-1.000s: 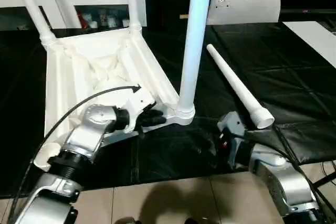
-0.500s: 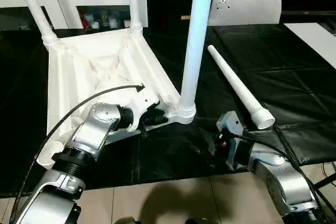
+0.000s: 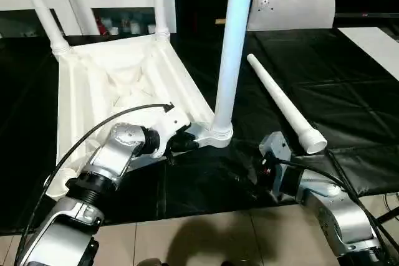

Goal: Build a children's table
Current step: Rotate leg to tighten

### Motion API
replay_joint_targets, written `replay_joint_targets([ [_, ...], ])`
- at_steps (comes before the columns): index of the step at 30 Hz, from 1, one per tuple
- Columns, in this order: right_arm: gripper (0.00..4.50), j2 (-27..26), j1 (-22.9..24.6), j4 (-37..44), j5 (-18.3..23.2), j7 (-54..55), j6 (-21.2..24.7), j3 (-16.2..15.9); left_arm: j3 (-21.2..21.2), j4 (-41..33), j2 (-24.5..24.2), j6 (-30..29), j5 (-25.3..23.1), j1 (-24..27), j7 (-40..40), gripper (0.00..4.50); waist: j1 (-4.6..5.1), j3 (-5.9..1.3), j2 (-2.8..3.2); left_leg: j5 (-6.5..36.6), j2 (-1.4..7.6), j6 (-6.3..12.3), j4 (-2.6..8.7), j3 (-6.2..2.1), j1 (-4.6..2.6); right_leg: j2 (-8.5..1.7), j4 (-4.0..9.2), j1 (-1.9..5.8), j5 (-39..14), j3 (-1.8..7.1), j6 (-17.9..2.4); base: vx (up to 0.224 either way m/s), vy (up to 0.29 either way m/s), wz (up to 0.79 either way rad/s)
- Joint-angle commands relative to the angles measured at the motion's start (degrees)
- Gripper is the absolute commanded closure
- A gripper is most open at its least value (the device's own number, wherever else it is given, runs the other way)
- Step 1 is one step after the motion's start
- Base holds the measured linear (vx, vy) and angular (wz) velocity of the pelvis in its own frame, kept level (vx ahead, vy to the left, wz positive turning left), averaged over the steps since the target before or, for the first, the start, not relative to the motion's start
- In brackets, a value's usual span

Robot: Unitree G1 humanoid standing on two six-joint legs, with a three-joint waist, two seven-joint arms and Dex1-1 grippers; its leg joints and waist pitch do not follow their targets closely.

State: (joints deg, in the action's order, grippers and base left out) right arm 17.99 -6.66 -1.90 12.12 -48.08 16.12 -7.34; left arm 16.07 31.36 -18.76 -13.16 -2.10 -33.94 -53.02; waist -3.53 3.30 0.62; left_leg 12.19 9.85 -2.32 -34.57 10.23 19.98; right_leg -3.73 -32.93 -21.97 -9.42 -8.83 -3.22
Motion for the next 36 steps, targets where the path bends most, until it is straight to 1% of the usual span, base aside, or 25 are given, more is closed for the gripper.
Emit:
replay_joint_targets([
  [1, 0.00, 0.2, -0.1, 1.0, 0.3, 0.2, -0.3, -0.2, -0.9, 1.5, 0.1, 1.0, -0.8, -1.1, 2.7, 3.91, -0.17, -3.56, 0.31, 11.3, 3.55, 3.18, 3.85, -2.05, -0.28, -6.22, 6.42, 2.89, -27.0, 3.74, -0.8, 0.000, 0.000, 0.00],
  [2, 0.00, 0.3, -0.2, 0.9, 0.3, 0.2, -0.3, -0.2, -1.0, 1.9, 0.2, 1.5, -0.8, -1.2, 2.3, 3.91, -0.20, -3.57, 0.36, 11.4, 3.60, 3.12, 3.86, -2.08, -0.30, -6.27, 6.42, 2.90, -27.1, 3.74, -0.7, 0.000, 0.000, 0.00],
  [3, 0.00, 0.3, -0.2, 0.8, 0.3, 0.2, -0.4, -0.3, -1.0, 2.1, 0.3, 1.8, -0.6, -1.3, 1.9, 4.29, -0.17, -3.59, 0.26, 11.3, 3.55, 3.15, 3.86, -2.08, -0.28, -6.21, 6.48, 2.89, -27.2, 3.72, -0.5, 0.000, 0.000, 0.00],
  [5, 0.00, 0.3, -0.2, 0.7, 0.3, 0.2, -0.5, -0.4, -1.0, 2.4, 0.4, 2.0, -0.1, -1.3, 1.1, 4.29, -0.23, -3.63, 0.29, 11.0, 3.60, 3.19, 3.90, -2.11, -0.22, -6.27, 6.43, 2.91, -26.9, 3.78, -0.4, 0.000, 0.000, 0.00],
  [7, 0.00, 0.4, -0.2, 0.7, 0.3, 0.2, -0.6, -0.4, -1.3, 2.3, 0.6, 2.9, 0.9, -1.2, 0.0, 4.42, -0.19, -3.74, 0.33, 10.5, 3.82, 3.36, 3.99, -2.20, -0.13, -6.30, 6.10, 2.96, -25.1, 3.88, -1.0, 0.000, 0.000, 0.00],
  [11, 0.00, 0.5, -0.3, 0.6, 0.2, 0.2, -0.8, -0.4, -1.2, 1.4, 0.4, 4.9, 2.1, -0.4, -2.4, 4.42, -0.27, -3.85, 0.30, 9.5, 3.93, 3.70, 4.03, -2.16, -0.04, -6.40, 5.71, 3.03, -22.7, 4.10, -2.1, 0.000, 0.000, 0.00],
  [12, 0.00, 0.8, -0.4, 0.3, 0.0, 0.5, -1.2, 0.0, -0.5, 0.2, -0.4, 6.5, 2.6, 0.6, -4.7, 4.42, -0.33, -3.87, 0.36, 9.2, 3.91, 3.80, 4.03, -2.14, -0.06, -6.46, 5.68, 3.06, -22.2, 4.14, -2.3, 0.000, 0.000, 0.00],
  [13, 0.00, 0.9, -0.6, 0.2, 0.0, 0.6, -1.4, 0.2, -0.2, -0.3, -0.8, 7.2, 2.7, 1.0, -5.7, 4.42, -0.27, -3.93, 0.27, 8.7, 4.02, 3.87, 4.13, -2.24, 0.17, -6.51, 5.39, 3.24, -21.4, 4.22, -2.6, 0.000, 0.000, 0.00],
  [15, 0.00, 2.0, -1.5, -1.0, -0.1, 0.3, -1.8, 1.2, 1.2, -1.2, -2.5, 8.8, 2.7, 1.7, -9.8, 4.42, -0.31, -3.96, 0.37, 8.4, 4.10, 3.91, 4.08, -2.16, -0.03, -6.47, 5.35, 3.06, -20.6, 4.31, -3.0, 0.000, 0.000, 0.00],
  [17, 0.00, 3.3, -2.8, -2.3, -0.2, -0.8, -2.2, 1.7, 2.4, -1.7, -4.0, 9.9, 2.9, 2.1, -14.1, 4.42, -0.41, -4.02, 0.42, 7.6, 4.20, 3.98, 4.09, -2.07, -0.05, -6.55, 4.92, 3.13, -18.9, 4.55, -4.1, 0.000, 0.000, 0.00],
  [18, 0.00, 3.6, -3.0, -2.6, -0.2, -1.1, -2.3, 1.7, 2.6, -1.8, -4.3, 10.1, 3.0, 2.1, -14.9, 4.42, -0.39, -3.97, 0.46, 7.6, 4.32, 3.94, 4.13, -2.03, -0.11, -6.45, 4.79, 3.08, -18.0, 4.61, -4.7, 0.000, 0.000, 0.00],
  [19, 0.00, 4.2, -3.8, -3.2, -0.3, -2.0, -2.5, 1.7, 3.1, -2.1, -4.9, 10.8, 3.3, 2.3, -17.1, 4.42, -0.45, -3.92, 0.33, 8.0, 4.45, 3.86, 4.15, -1.97, -0.37, -6.47, 4.82, 2.91, -18.0, 4.65, -5.1, 0.000, 0.000, 0.00],
  [20, 0.00, 4.2, -3.8, -3.2, -0.3, -2.0, -2.5, 1.7, 3.1, -2.1, -4.9, 10.8, 3.3, 2.3, -17.1, 4.42, -0.64, -3.90, 0.45, 8.2, 4.42, 3.82, 4.15, -1.95, -0.42, -6.52, 4.76, 2.90, -18.1, 4.66, -5.3, 0.000, 0.000, 0.00],
  [21, 0.00, 5.4, -5.3, -4.2, -0.5, -4.4, -3.1, 0.8, 4.0, -2.4, -5.8, 12.1, 3.3, 2.5, -20.3, 4.42, -0.98, -3.92, 0.39, 8.5, 4.33, 3.75, 4.12, -1.87, -0.47, -6.60, 4.74, 2.97, -18.6, 4.65, -5.4, 0.000, 0.000, 0.00],
  [22, 0.00, 6.0, -6.1, -4.6, -0.7, -5.8, -3.7, 0.2, 4.7, -2.4, -6.3, 12.8, 3.0, 2.5, -21.5, 4.42, -1.20, -3.86, 0.22, 8.1, 4.47, 3.64, 4.17, -1.78, -0.49, -6.56, 4.72, 2.93, -18.5, 4.78, -5.3, 0.000, 0.000, 0.00],
  [23, 0.00, 6.3, -6.5, -4.9, -0.9, -6.5, -4.1, -0.1, 5.0, -2.3, -6.6, 13.2, 2.8, 2.5, -22.2, 4.42, -1.20, -3.86, 0.22, 8.1, 4.47, 3.64, 4.17, -1.78, -0.49, -6.56, 4.72, 2.93, -18.5, 4.78, -5.3, 0.000, 0.000, 0.00],
  [24, 0.00, 6.5, -6.9, -5.1, -1.0, -7.2, -4.6, -0.4, 5.4, -2.3, -6.9, 13.6, 2.5, 2.4, -22.6, 4.42, -1.63, -3.92, 0.39, 8.1, 4.59, 3.51, 4.21, -1.80, -0.56, -6.59, 4.50, 2.91, -18.2, 4.80, -5.5, 0.000, 0.000, 0.00],
  [25, 0.00, 7.1, -8.2, -6.5, -1.8, -8.9, -6.3, -1.6, 6.4, -2.0, -7.5, 14.9, 2.1, 2.3, -24.6, 4.42, -1.87, -3.93, 0.34, 8.2, 4.60, 3.27, 4.15, -1.75, -0.64, -6.69, 4.44, 2.85, -18.1, 4.84, -5.6, 0.000, 0.000, 0.00],
  [29, 0.00, 8.2, -10.4, -9.2, -2.6, -13.0, -9.5, -4.1, 7.4, -2.1, -8.2, 15.3, 1.7, 2.0, -26.9, 4.42, -2.24, -3.95, 0.34, 8.3, 4.67, 3.04, 4.15, -1.70, -0.58, -6.77, 4.34, 2.95, -17.9, 4.88, -5.9, 0.000, 0.000, 0.00],
  [30, 0.00, 8.2, -10.4, -9.2, -2.6, -13.0, -9.5, -4.1, 7.4, -2.1, -8.2, 15.3, 1.7, 2.0, -26.9, 4.42, -2.38, -3.96, 0.25, 8.3, 4.60, 3.06, 4.14, -1.69, -0.48, -6.68, 4.30, 3.06, -18.2, 4.87, -5.8, 0.000, 0.000, 0.00],
  [32, 0.00, 8.3, -10.9, -9.9, -2.5, -14.1, -10.1, -4.5, 7.5, -2.0, -8.2, 15.6, 1.7, 1.9, -27.4, 4.42, -2.61, -4.04, 0.28, 7.9, 4.64, 3.13, 4.12, -1.70, -0.56, -6.69, 4.27, 3.00, -18.2, 4.83, -5.7, 0.000, 0.000, 0.00],
  [33, 0.00, 8.3, -11.9, -10.8, -2.2, -15.8, -10.5, -5.1, 7.8, -1.9, -8.3, 16.1, 1.6, 1.6, -28.2, 4.42, -2.62, -4.04, 0.14, 7.9, 4.63, 3.26, 4.12, -1.72, -0.46, -6.65, 4.18, 3.09, -18.2, 4.78, -5.8, 0.000, 0.000, 0.00],
  [34, 0.00, 8.2, -12.8, -11.7, -2.0, -17.8, -10.7, -5.8, 8.1, -1.7, -8.3, 16.8, 1.4, 1.3, -28.8, 4.42, -2.68, -4.05, 0.21, 7.7, 4.66, 3.31, 4.09, -1.70, -0.47, -6.66, 4.23, 3.07, -18.2, 4.82, -5.8, 0.000, 0.000, 0.00],
  [35, 0.16, 8.2, -12.8, -11.7, -2.0, -17.8, -10.7, -5.8, 8.1, -1.7, -8.3, 16.8, 1.4, 1.3, -28.8, 4.48, -2.63, -4.07, 0.17, 7.8, 4.65, 3.38, 4.07, -1.71, -0.36, -6.69, 4.18, 3.11, -18.4, 4.76, -5.7, 0.000, 0.000, 0.00],
  [36, 0.33, 8.0, -13.7, -12.8, -2.0, -19.2, -11.0, -6.4, 8.4, -1.6, -8.3, 17.2, 1.4, 1.1, -29.4, 4.50, -2.70, -4.08, 0.24, 7.5, 4.74, 3.35, 4.07, -1.72, -0.47, -6.68, 4.18, 3.02, -18.1, 4.83, -5.7, 0.000, 0.000, 0.00],
])
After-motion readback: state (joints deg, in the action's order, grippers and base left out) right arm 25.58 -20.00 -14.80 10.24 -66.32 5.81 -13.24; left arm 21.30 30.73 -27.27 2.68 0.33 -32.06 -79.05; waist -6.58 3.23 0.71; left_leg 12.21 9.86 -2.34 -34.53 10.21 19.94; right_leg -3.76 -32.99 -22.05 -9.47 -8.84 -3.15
